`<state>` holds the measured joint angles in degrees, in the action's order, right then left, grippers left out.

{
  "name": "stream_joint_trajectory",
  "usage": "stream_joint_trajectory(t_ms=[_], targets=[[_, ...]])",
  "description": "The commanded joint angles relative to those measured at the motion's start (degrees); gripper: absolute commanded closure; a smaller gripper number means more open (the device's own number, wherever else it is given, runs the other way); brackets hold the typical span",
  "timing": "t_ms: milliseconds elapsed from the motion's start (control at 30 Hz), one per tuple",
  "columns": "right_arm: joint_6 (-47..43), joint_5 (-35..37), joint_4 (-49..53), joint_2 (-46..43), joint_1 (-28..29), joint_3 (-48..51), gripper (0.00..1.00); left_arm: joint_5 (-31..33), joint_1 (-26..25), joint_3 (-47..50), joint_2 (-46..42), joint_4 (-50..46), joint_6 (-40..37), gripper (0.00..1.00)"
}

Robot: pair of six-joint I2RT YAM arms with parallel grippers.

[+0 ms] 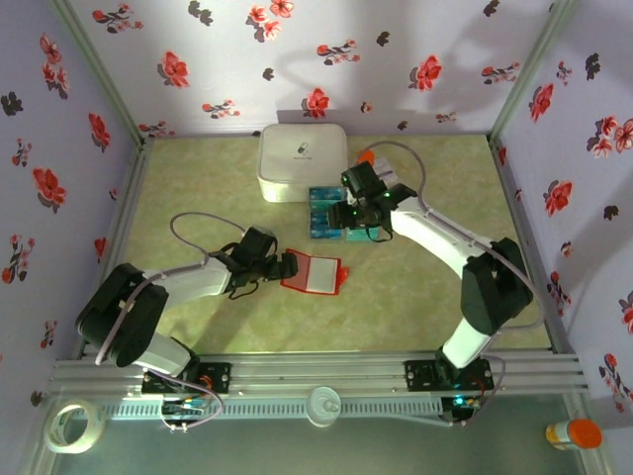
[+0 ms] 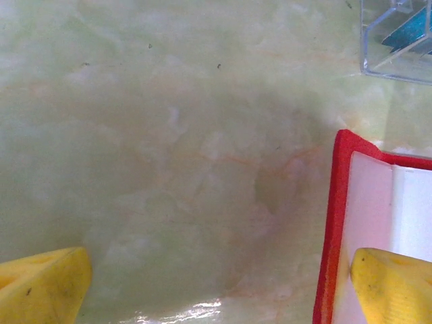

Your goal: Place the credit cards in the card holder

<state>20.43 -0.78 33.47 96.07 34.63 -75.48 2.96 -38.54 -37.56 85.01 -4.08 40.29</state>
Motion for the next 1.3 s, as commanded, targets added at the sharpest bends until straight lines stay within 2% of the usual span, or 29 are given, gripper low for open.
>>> stream_joint_trajectory(t_ms=[0, 233, 467, 733, 1267], targets=[[-6.7, 1.3, 6.6, 2.2, 0.0, -1.8, 0.4, 1.7, -0.3, 0.7, 1.4, -1.7, -0.7, 0.0], [-10.1, 0.0, 7.6, 7.3, 2.3, -6.7, 0.41, 1.8, -0.5, 1.0, 1.6, -1.1, -1.1, 0.0], [-16.0, 5.4, 13.4, 15.3, 5.2, -16.6, 0.44, 1.7, -0.5, 1.7, 1.6, -0.3, -0.7, 0.0], [-21.8, 10.6, 19.2, 23.7, 7.2, -26.6, 0.53, 1.6, -0.6, 2.1, 1.5, 0.2, -0.5, 0.0], [-25.3, 14.5, 18.7, 28.5, 8.5, -29.4, 0.6, 1.6, -0.6, 2.5, 1.5, 0.8, -0.1, 0.0]])
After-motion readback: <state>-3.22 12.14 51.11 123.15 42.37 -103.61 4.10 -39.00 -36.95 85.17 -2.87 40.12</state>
